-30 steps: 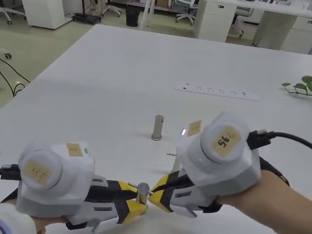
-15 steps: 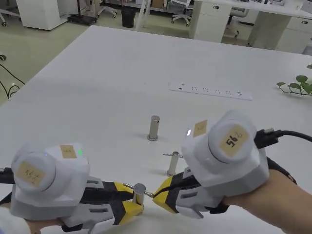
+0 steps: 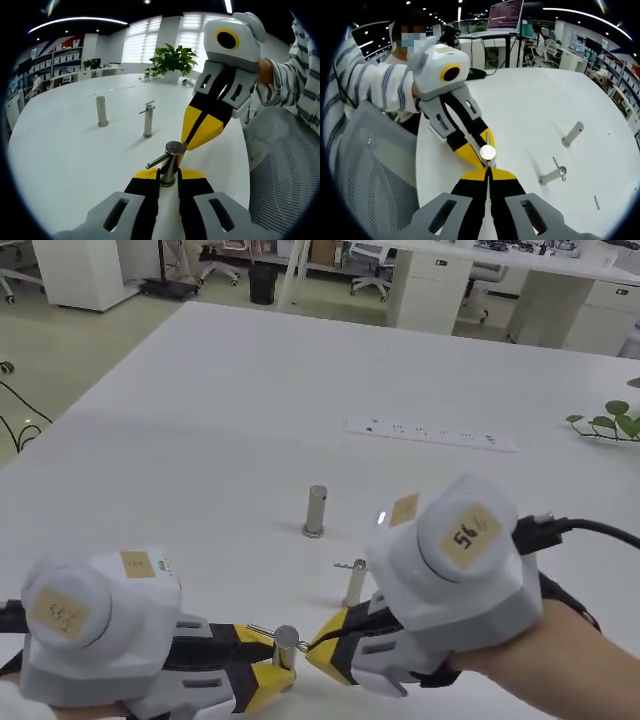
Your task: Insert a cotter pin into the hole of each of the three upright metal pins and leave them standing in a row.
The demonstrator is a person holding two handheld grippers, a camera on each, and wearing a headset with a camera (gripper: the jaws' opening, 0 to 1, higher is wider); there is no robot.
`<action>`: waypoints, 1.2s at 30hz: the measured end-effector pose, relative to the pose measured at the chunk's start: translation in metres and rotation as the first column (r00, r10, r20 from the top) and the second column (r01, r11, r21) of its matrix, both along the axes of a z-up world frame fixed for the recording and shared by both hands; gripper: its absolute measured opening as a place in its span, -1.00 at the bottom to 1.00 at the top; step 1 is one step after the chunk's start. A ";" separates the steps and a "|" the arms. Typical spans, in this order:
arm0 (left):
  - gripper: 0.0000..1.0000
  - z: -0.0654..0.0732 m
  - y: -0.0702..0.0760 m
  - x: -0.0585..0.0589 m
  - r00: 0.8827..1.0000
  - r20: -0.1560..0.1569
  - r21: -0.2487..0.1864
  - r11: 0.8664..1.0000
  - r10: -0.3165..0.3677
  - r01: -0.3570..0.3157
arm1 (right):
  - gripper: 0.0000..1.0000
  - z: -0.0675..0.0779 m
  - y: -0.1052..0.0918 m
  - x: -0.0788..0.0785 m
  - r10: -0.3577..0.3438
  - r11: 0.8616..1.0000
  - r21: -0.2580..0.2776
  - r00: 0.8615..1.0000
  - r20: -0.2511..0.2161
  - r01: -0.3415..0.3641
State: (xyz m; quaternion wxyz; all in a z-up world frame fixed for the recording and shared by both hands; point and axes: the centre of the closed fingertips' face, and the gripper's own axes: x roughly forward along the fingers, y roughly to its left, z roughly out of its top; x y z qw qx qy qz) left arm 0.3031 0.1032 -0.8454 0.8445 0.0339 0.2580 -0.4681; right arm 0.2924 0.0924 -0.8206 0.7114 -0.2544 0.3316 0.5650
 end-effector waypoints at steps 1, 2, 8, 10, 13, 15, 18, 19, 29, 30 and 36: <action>-0.76 0.000 0.000 0.000 1.000 -0.003 -0.002 1.000 0.001 -0.001 | -0.94 0.000 0.000 0.000 0.002 1.000 -0.001 1.000 0.000 -0.002; -0.76 0.000 0.000 0.000 1.000 -0.004 -0.002 1.000 0.001 -0.001 | -0.94 0.000 -0.001 0.000 0.006 1.000 0.000 1.000 0.000 -0.006; -0.75 0.000 0.000 0.000 1.000 -0.010 -0.007 1.000 0.003 -0.003 | -0.75 0.000 -0.005 0.001 0.002 1.000 0.001 1.000 0.009 -0.002; -0.75 0.000 0.000 0.000 1.000 -0.006 -0.003 1.000 -0.001 0.001 | -0.68 0.002 -0.004 0.003 -0.008 1.000 0.016 1.000 0.021 0.007; -0.75 0.000 -0.001 0.001 1.000 0.002 0.001 1.000 -0.004 0.004 | -0.67 0.005 -0.001 0.003 -0.021 0.999 0.046 1.000 0.015 0.021; -0.75 0.000 -0.001 0.001 1.000 0.003 0.001 1.000 -0.005 0.005 | -0.64 0.006 0.000 0.002 -0.018 0.998 0.054 1.000 0.019 0.016; -0.69 0.001 -0.001 0.000 1.000 0.010 0.005 1.000 -0.012 0.012 | -0.61 0.007 0.002 0.002 0.000 0.998 0.058 0.999 0.034 -0.002; -0.61 0.000 0.000 0.000 1.000 0.013 0.010 1.000 -0.012 0.012 | -0.61 0.007 0.003 0.002 0.003 0.998 0.060 0.999 0.037 -0.005; 0.03 0.010 0.008 -0.003 0.999 0.033 -0.023 1.000 0.019 -0.019 | -0.57 0.007 0.014 0.003 0.008 0.996 0.089 0.999 0.041 -0.012; 0.12 0.011 0.009 -0.004 0.999 0.036 -0.023 1.000 0.016 -0.015 | -0.57 0.007 0.016 0.003 0.011 0.996 0.090 0.999 0.038 -0.014; 0.50 0.008 0.012 -0.008 0.999 0.025 -0.026 0.999 0.022 -0.022 | -0.57 0.005 0.022 0.002 0.021 0.995 0.094 0.999 0.039 -0.025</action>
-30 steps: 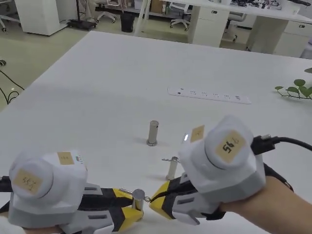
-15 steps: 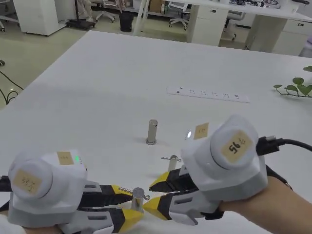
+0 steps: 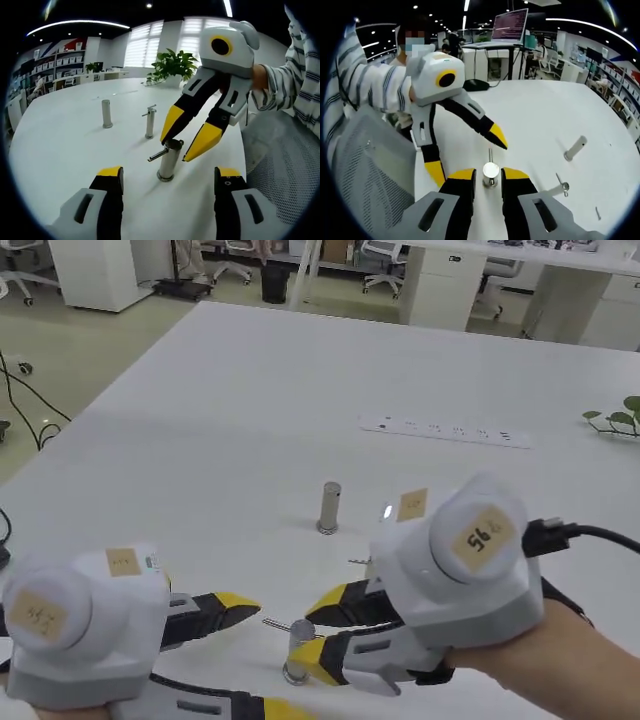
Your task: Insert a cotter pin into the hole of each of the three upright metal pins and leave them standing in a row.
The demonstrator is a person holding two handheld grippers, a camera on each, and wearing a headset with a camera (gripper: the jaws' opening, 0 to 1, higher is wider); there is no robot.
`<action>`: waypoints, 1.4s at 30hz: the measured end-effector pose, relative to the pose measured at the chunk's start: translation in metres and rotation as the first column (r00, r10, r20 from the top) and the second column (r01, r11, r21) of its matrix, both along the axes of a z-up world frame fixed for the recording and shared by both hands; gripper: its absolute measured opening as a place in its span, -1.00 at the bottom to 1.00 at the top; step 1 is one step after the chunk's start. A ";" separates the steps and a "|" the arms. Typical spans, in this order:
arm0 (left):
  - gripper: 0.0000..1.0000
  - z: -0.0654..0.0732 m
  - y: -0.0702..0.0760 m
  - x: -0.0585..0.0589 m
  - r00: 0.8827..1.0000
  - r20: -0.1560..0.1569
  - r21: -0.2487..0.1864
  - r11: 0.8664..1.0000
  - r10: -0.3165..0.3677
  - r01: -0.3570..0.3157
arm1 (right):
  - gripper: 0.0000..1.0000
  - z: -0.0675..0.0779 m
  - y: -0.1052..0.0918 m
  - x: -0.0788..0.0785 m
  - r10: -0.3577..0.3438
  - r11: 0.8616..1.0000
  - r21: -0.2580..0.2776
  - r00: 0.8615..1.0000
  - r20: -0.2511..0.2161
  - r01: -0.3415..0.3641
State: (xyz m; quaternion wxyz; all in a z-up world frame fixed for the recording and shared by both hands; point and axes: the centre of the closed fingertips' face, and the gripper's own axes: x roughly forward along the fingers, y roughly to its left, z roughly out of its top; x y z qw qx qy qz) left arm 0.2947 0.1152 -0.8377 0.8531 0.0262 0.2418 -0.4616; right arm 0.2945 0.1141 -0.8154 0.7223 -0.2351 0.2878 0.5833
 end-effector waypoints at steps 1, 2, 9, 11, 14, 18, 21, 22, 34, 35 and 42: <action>0.54 -0.001 0.001 0.000 1.000 0.002 0.000 1.000 0.005 -0.005 | -0.57 0.000 0.000 0.000 0.002 1.000 -0.001 1.000 0.001 -0.002; 0.60 -0.001 0.001 0.000 1.000 0.003 -0.001 1.000 0.011 -0.011 | -0.57 -0.001 0.001 0.000 0.003 1.000 -0.002 1.000 0.001 -0.003; 0.97 0.002 0.004 0.001 0.999 0.010 -0.016 0.999 0.040 -0.040 | -0.58 -0.004 0.005 0.001 0.018 1.000 -0.011 1.000 0.010 -0.018; 0.99 0.004 0.004 0.000 0.999 0.011 -0.021 0.999 0.042 -0.042 | -0.58 -0.005 0.006 0.001 0.025 1.000 -0.016 1.000 0.013 -0.025; 0.99 0.005 0.005 0.000 0.998 -0.007 -0.050 0.997 0.055 -0.055 | -0.59 -0.007 0.007 0.000 0.033 0.999 -0.024 0.999 0.018 -0.032; 0.99 0.005 0.006 0.001 0.998 -0.005 -0.052 0.997 0.058 -0.058 | -0.60 -0.008 0.008 0.001 0.040 0.999 -0.029 0.999 0.024 -0.039; 0.99 0.005 0.006 0.001 0.998 -0.007 -0.053 0.997 0.062 -0.062 | -0.63 -0.010 0.008 0.002 0.044 0.998 -0.037 0.999 0.029 -0.043; 0.99 0.005 0.007 0.001 0.998 -0.008 -0.058 0.996 0.066 -0.066 | -0.64 -0.010 0.008 0.002 0.049 0.998 -0.037 0.998 0.030 -0.048; 0.99 0.007 0.008 0.001 0.997 -0.009 -0.062 0.995 0.075 -0.075 | -0.72 -0.011 0.008 0.004 0.048 0.999 -0.008 0.998 0.034 -0.048; 0.99 0.007 0.008 0.001 0.997 -0.009 -0.061 0.995 0.075 -0.075 | -0.73 -0.011 0.008 0.004 0.046 0.999 -0.008 0.998 0.034 -0.046; 0.96 0.008 0.008 0.000 0.997 -0.013 -0.057 0.996 0.075 -0.075 | -0.75 -0.010 0.006 0.000 0.074 0.997 -0.021 0.996 0.057 -0.073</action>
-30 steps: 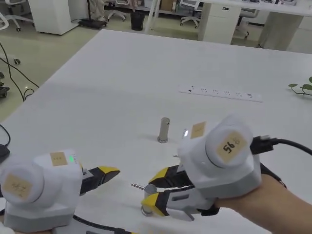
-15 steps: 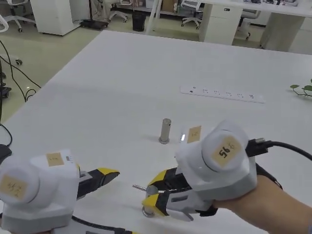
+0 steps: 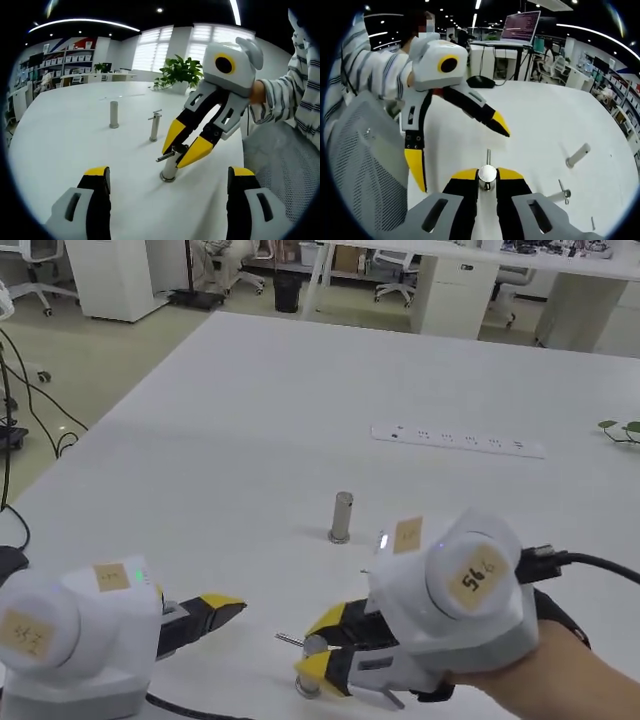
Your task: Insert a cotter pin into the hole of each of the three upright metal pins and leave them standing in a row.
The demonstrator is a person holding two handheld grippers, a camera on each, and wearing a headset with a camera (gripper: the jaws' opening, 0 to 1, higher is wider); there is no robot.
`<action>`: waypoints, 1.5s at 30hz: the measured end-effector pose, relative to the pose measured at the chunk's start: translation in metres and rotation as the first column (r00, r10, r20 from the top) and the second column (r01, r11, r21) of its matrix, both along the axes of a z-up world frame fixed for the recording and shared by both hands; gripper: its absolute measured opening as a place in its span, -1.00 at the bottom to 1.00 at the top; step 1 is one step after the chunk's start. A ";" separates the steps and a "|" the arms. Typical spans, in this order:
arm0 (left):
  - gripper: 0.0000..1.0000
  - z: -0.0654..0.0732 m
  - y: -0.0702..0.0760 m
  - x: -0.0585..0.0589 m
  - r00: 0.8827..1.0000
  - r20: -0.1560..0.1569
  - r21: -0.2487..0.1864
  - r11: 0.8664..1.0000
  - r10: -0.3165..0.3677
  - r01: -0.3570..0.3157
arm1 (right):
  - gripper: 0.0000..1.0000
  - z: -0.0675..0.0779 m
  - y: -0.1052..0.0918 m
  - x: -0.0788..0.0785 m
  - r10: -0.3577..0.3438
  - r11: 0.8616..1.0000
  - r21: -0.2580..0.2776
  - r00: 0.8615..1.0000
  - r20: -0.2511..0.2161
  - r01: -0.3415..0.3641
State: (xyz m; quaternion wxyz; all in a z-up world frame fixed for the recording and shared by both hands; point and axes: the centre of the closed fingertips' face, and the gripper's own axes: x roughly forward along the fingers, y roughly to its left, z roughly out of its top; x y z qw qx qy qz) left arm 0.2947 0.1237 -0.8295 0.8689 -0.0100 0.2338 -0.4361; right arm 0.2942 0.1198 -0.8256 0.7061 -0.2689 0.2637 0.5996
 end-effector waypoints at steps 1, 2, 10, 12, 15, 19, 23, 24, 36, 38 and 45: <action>0.96 0.000 0.000 0.000 1.000 0.000 0.000 1.000 0.001 -0.001 | -0.75 0.000 -0.002 -0.001 0.002 1.000 -0.002 1.000 -0.002 -0.002; 0.96 0.001 0.000 0.000 1.000 0.001 -0.001 1.000 0.001 -0.001 | -0.75 0.001 -0.004 -0.002 0.011 1.000 -0.004 1.000 0.003 -0.011; 0.99 0.000 -0.001 0.001 1.000 -0.013 0.020 1.000 0.001 0.000 | -0.75 0.014 -0.028 0.002 0.034 0.999 0.014 0.999 0.004 -0.034; 0.99 0.000 -0.001 0.000 1.000 -0.016 0.018 1.000 0.004 -0.004 | -0.75 0.017 -0.039 0.007 0.032 0.999 0.016 0.999 -0.001 -0.032; 0.99 0.000 -0.001 -0.002 1.000 -0.021 0.025 1.000 0.004 -0.004 | -0.75 0.020 -0.056 0.017 0.033 0.999 0.005 0.999 0.010 -0.033; 0.99 0.000 -0.001 -0.006 1.000 -0.027 0.032 0.999 0.006 -0.005 | -0.75 0.026 -0.076 0.030 0.044 0.999 0.005 0.999 0.021 -0.045; 0.99 0.002 0.001 -0.005 1.000 -0.018 0.041 0.999 0.025 -0.024 | -0.75 0.034 -0.093 0.042 0.058 0.998 0.025 0.998 0.017 -0.059; 0.99 0.003 0.001 -0.004 1.000 -0.017 0.042 0.999 0.026 -0.025 | -0.75 0.035 -0.098 0.046 0.064 0.998 0.021 0.998 0.020 -0.065; 0.99 0.007 0.001 -0.004 0.998 -0.019 0.030 0.997 0.065 -0.065 | -0.75 0.025 -0.127 0.072 0.138 0.989 -0.061 0.989 0.051 -0.135; 0.99 0.007 0.000 -0.004 0.997 -0.021 0.029 0.997 0.069 -0.069 | -0.75 0.024 -0.128 0.073 0.154 0.987 -0.062 0.987 0.045 -0.151; 0.99 0.015 -0.004 -0.006 0.996 -0.022 -0.005 0.996 0.091 -0.092 | -0.75 0.016 -0.128 0.075 0.192 0.979 -0.077 0.981 0.023 -0.190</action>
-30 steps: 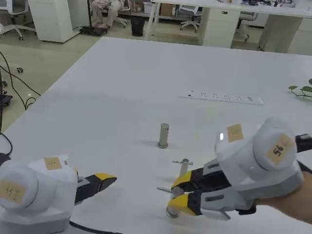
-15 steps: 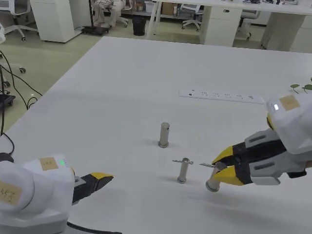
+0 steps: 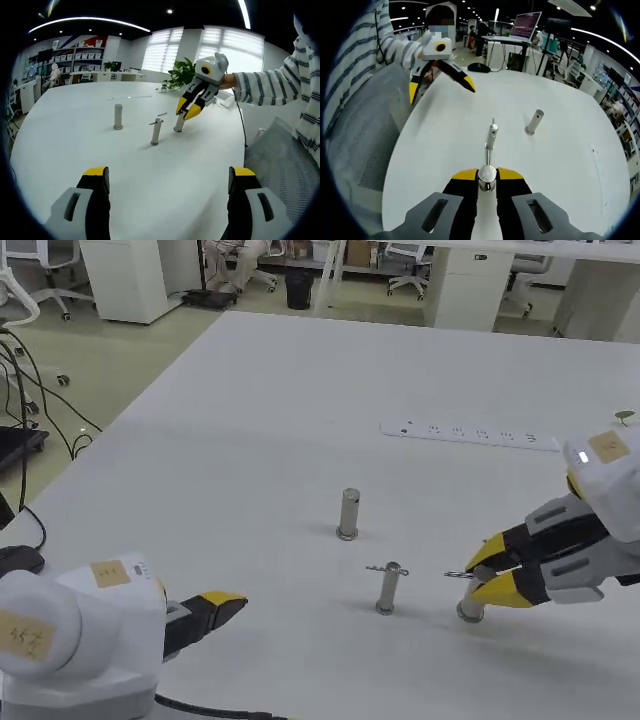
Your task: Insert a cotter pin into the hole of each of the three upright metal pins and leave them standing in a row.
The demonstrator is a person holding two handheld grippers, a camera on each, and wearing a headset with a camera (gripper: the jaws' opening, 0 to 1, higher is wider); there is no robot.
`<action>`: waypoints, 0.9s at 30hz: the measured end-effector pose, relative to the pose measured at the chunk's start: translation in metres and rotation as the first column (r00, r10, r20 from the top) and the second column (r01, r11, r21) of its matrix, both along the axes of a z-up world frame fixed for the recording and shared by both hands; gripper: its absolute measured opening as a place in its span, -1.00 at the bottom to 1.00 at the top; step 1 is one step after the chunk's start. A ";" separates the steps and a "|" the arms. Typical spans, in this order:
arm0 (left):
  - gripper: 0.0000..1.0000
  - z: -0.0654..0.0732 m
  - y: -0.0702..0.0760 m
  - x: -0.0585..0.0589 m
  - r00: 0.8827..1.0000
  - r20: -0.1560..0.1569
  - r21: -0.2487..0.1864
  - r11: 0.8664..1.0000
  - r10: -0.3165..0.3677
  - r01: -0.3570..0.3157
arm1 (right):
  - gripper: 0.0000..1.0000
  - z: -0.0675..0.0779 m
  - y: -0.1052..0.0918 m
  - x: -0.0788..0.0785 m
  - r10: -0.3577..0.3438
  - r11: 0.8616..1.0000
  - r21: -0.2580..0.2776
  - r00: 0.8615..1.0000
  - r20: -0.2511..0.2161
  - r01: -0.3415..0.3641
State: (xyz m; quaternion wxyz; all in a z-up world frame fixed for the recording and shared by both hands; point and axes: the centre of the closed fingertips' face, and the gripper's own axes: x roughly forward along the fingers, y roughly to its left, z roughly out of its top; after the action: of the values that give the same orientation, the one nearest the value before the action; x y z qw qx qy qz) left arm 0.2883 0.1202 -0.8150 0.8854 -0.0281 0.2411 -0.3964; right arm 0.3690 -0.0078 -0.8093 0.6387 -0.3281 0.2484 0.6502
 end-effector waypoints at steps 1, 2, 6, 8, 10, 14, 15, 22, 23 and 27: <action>0.99 0.000 0.000 -0.001 1.000 -0.001 0.001 1.000 0.002 -0.002 | -0.75 -0.001 0.000 0.001 0.004 1.000 0.001 1.000 -0.002 -0.004; 0.99 0.001 0.000 -0.001 1.000 -0.001 0.001 1.000 0.003 -0.003 | -0.75 -0.002 0.000 0.001 0.006 1.000 0.001 1.000 -0.004 -0.006; 0.99 0.002 0.004 0.000 1.000 0.006 -0.007 1.000 0.030 -0.030 | -0.75 -0.004 0.000 0.004 -0.002 1.000 0.013 1.000 -0.013 0.002; 0.99 0.000 0.006 0.000 0.999 -0.001 -0.013 0.999 0.044 -0.044 | -0.75 -0.005 0.000 0.007 -0.007 1.000 0.022 1.000 -0.016 0.007; 0.99 -0.001 0.008 0.000 0.999 -0.006 -0.007 0.999 0.045 -0.045 | -0.75 -0.006 -0.001 0.009 -0.009 1.000 0.027 1.000 -0.021 0.009; 0.99 -0.002 0.008 -0.001 0.999 -0.011 -0.004 0.999 0.048 -0.048 | -0.75 -0.007 -0.001 0.011 -0.009 0.999 0.030 1.000 -0.029 0.010; 0.99 -0.002 0.008 0.000 0.999 -0.011 -0.005 0.999 0.049 -0.049 | -0.75 -0.008 -0.001 0.010 -0.007 0.999 0.036 0.999 -0.031 0.008; 0.99 -0.002 0.004 0.003 0.998 -0.012 -0.006 0.998 0.056 -0.056 | -0.75 -0.013 -0.001 0.007 0.005 0.999 0.052 0.999 -0.044 -0.002; 0.99 -0.002 0.004 0.003 0.998 -0.012 -0.008 0.998 0.055 -0.055 | -0.75 -0.014 -0.004 0.008 0.000 0.999 0.047 0.999 -0.038 0.002; 0.99 -0.003 -0.001 0.002 0.999 -0.020 -0.008 0.999 0.045 -0.045 | -0.75 -0.014 -0.003 0.010 -0.005 0.998 0.063 0.999 -0.040 0.008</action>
State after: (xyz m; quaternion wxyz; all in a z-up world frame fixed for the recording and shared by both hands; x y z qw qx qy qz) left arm 0.2904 0.1193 -0.8175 0.8916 -0.0412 0.2475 -0.3769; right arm 0.3791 -0.0107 -0.8230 0.6459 -0.2938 0.2413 0.6620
